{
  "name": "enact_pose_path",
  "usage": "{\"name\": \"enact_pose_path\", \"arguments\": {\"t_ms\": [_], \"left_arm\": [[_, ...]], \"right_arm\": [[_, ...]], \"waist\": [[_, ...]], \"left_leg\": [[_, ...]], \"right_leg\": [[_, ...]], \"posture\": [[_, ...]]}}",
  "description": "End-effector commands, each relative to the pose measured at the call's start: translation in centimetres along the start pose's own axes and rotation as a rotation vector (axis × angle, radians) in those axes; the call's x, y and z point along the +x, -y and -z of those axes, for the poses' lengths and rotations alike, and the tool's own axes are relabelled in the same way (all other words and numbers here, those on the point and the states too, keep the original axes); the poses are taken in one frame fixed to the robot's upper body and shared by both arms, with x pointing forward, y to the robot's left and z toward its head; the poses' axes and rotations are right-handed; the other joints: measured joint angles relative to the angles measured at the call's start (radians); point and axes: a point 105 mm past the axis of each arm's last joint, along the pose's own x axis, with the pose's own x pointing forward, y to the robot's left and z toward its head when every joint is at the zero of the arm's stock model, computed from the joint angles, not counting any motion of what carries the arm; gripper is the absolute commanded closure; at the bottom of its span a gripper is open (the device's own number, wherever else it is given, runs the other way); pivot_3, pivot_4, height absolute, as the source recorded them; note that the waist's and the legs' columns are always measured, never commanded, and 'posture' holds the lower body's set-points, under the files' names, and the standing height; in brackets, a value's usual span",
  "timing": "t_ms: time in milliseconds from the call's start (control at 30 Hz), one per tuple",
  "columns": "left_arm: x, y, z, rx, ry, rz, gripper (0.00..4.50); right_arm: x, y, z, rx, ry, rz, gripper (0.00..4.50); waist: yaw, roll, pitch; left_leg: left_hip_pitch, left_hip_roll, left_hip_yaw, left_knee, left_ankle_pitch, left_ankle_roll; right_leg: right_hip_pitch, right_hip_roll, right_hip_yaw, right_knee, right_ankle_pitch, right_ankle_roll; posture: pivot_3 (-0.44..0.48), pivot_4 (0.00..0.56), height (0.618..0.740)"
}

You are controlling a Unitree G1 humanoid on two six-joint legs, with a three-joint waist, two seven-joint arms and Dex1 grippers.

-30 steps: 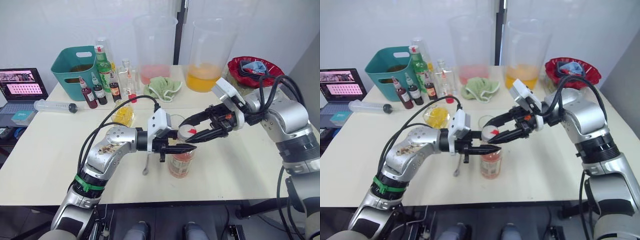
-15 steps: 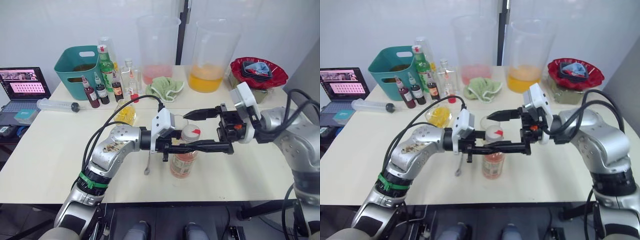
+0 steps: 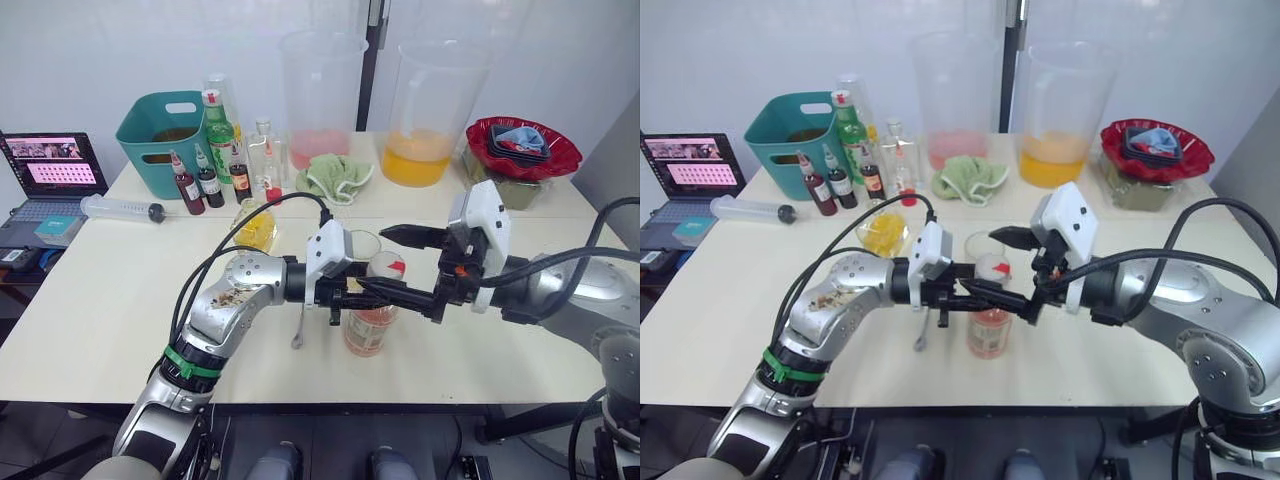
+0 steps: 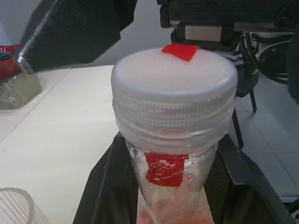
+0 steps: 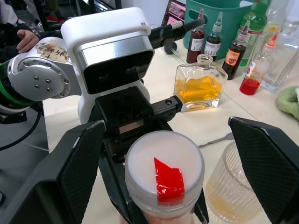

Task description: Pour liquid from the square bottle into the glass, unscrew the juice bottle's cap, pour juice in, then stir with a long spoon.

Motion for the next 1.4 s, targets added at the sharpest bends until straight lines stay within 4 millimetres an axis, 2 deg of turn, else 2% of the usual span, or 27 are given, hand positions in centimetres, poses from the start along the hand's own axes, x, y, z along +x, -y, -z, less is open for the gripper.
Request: {"name": "enact_pose_path", "arguments": {"t_ms": [33, 200, 367, 467, 600, 733, 833, 900, 967, 1067, 1233, 1400], "left_arm": [[0.1, 0.0, 2.1, -0.037, -0.065, -0.005, 3.13], [-0.1, -0.1, 2.2, -0.03, -0.068, -0.024, 3.13], [-0.4, 0.3, 2.3, -0.035, -0.075, -0.037, 3.13], [-0.6, 0.2, 2.3, -0.036, -0.085, -0.052, 3.13], [-0.7, -0.2, 2.3, -0.016, -0.094, -0.082, 3.13], [-0.7, -0.1, 2.3, -0.013, -0.1, -0.075, 3.13], [-0.7, 0.2, 2.4, -0.015, -0.103, -0.07, 3.13], [-0.6, 0.3, 2.4, -0.016, -0.105, -0.068, 3.13], [-0.5, 0.4, 2.4, -0.017, -0.104, -0.068, 3.13], [-0.4, 0.4, 2.2, -0.02, -0.102, -0.067, 3.13], [-0.3, 0.4, 2.1, -0.019, -0.098, -0.051, 3.13], [-0.2, 0.4, 2.3, -0.02, -0.098, -0.034, 3.13]], "right_arm": [[-0.4, -0.3, -0.6, -0.008, 0.02, 0.004, 1.18], [-0.4, -2.2, -0.6, 0.014, 0.052, -0.131, 2.79], [-0.3, -2.5, 0.5, -0.027, 0.006, -0.222, 2.8], [0.1, -1.6, 1.1, -0.101, -0.018, -0.304, 2.8], [1.1, -0.2, 2.2, -0.223, -0.062, -0.499, 2.8], [1.5, 1.3, 1.9, -0.25, -0.096, -0.672, 2.8], [1.7, 3.1, 0.7, -0.184, -0.113, -0.705, 2.8], [1.2, 3.5, -0.9, -0.166, -0.095, -0.725, 1.77], [0.4, 3.4, -2.2, -0.144, -0.073, -0.738, 1.13], [-0.6, 3.1, -3.1, -0.13, -0.042, -0.724, 0.1], [-1.7, 2.6, -4.0, -0.137, 0.029, -0.525, 0.04], [-1.6, 1.7, -3.6, -0.184, 0.081, -0.266, 0.04]], "waist": [[0.0, 0.0, 0.0], [0.0, 0.0, 0.0], [-0.003, 0.0, 0.0], [-0.008, 0.0, -0.001], [-0.013, 0.0, 0.0], [-0.025, -0.001, -0.001], [-0.026, -0.001, -0.001], [-0.026, -0.001, -0.001], [-0.021, -0.002, -0.001], [-0.012, -0.002, -0.001], [-0.003, -0.002, -0.001], [-0.002, -0.002, -0.001]], "left_leg": [[0.0, 0.0, 0.0, 0.0, 0.0, 0.0], [0.0, 0.0, 0.0, 0.0, 0.0, 0.0], [0.0, 0.0, 0.0, 0.0, 0.0, 0.001], [0.002, 0.0, 0.001, 0.0, -0.001, 0.001], [0.011, 0.002, 0.002, -0.002, -0.001, 0.001], [0.014, 0.002, 0.002, -0.002, -0.001, 0.001], [0.015, 0.002, 0.001, -0.004, -0.001, 0.001], [0.014, 0.001, 0.0, -0.004, -0.001, 0.001], [0.013, 0.001, 0.0, -0.004, -0.001, 0.001], [0.01, 0.001, -0.001, -0.004, -0.002, 0.001], [0.007, 0.001, -0.001, -0.004, -0.003, 0.001], [0.005, 0.001, 0.0, -0.004, -0.003, 0.001]], "right_leg": [[0.0, 0.0, 0.0, 0.0, 0.0, 0.0], [0.001, 0.0, 0.0, 0.0, 0.0, 0.0], [0.001, 0.0, 0.0, 0.0, 0.0, 0.0], [0.002, 0.0, -0.001, -0.001, 0.0, 0.0], [0.014, 0.002, -0.002, -0.008, -0.002, 0.003], [0.017, 0.002, -0.002, -0.011, -0.002, 0.003], [0.017, 0.002, -0.002, -0.009, -0.001, 0.002], [0.015, 0.001, -0.001, -0.007, -0.001, 0.002], [0.014, 0.0, -0.001, -0.007, -0.001, 0.002], [0.012, 0.0, -0.002, -0.007, -0.001, 0.001], [0.007, 0.0, -0.002, -0.006, -0.001, 0.001], [0.005, 0.0, -0.001, -0.005, -0.001, 0.001]], "posture": [[0.0, 0.15, 0.74], [0.0, 0.15, 0.74], [0.0, 0.15, 0.74], [0.0, 0.15, 0.74], [0.0, 0.15, 0.74], [0.0, 0.15, 0.74], [0.0, 0.15, 0.74], [0.0, 0.15, 0.74], [0.0, 0.15, 0.74], [0.0, 0.15, 0.74], [0.0, 0.15, 0.74], [0.0, 0.15, 0.74]]}}
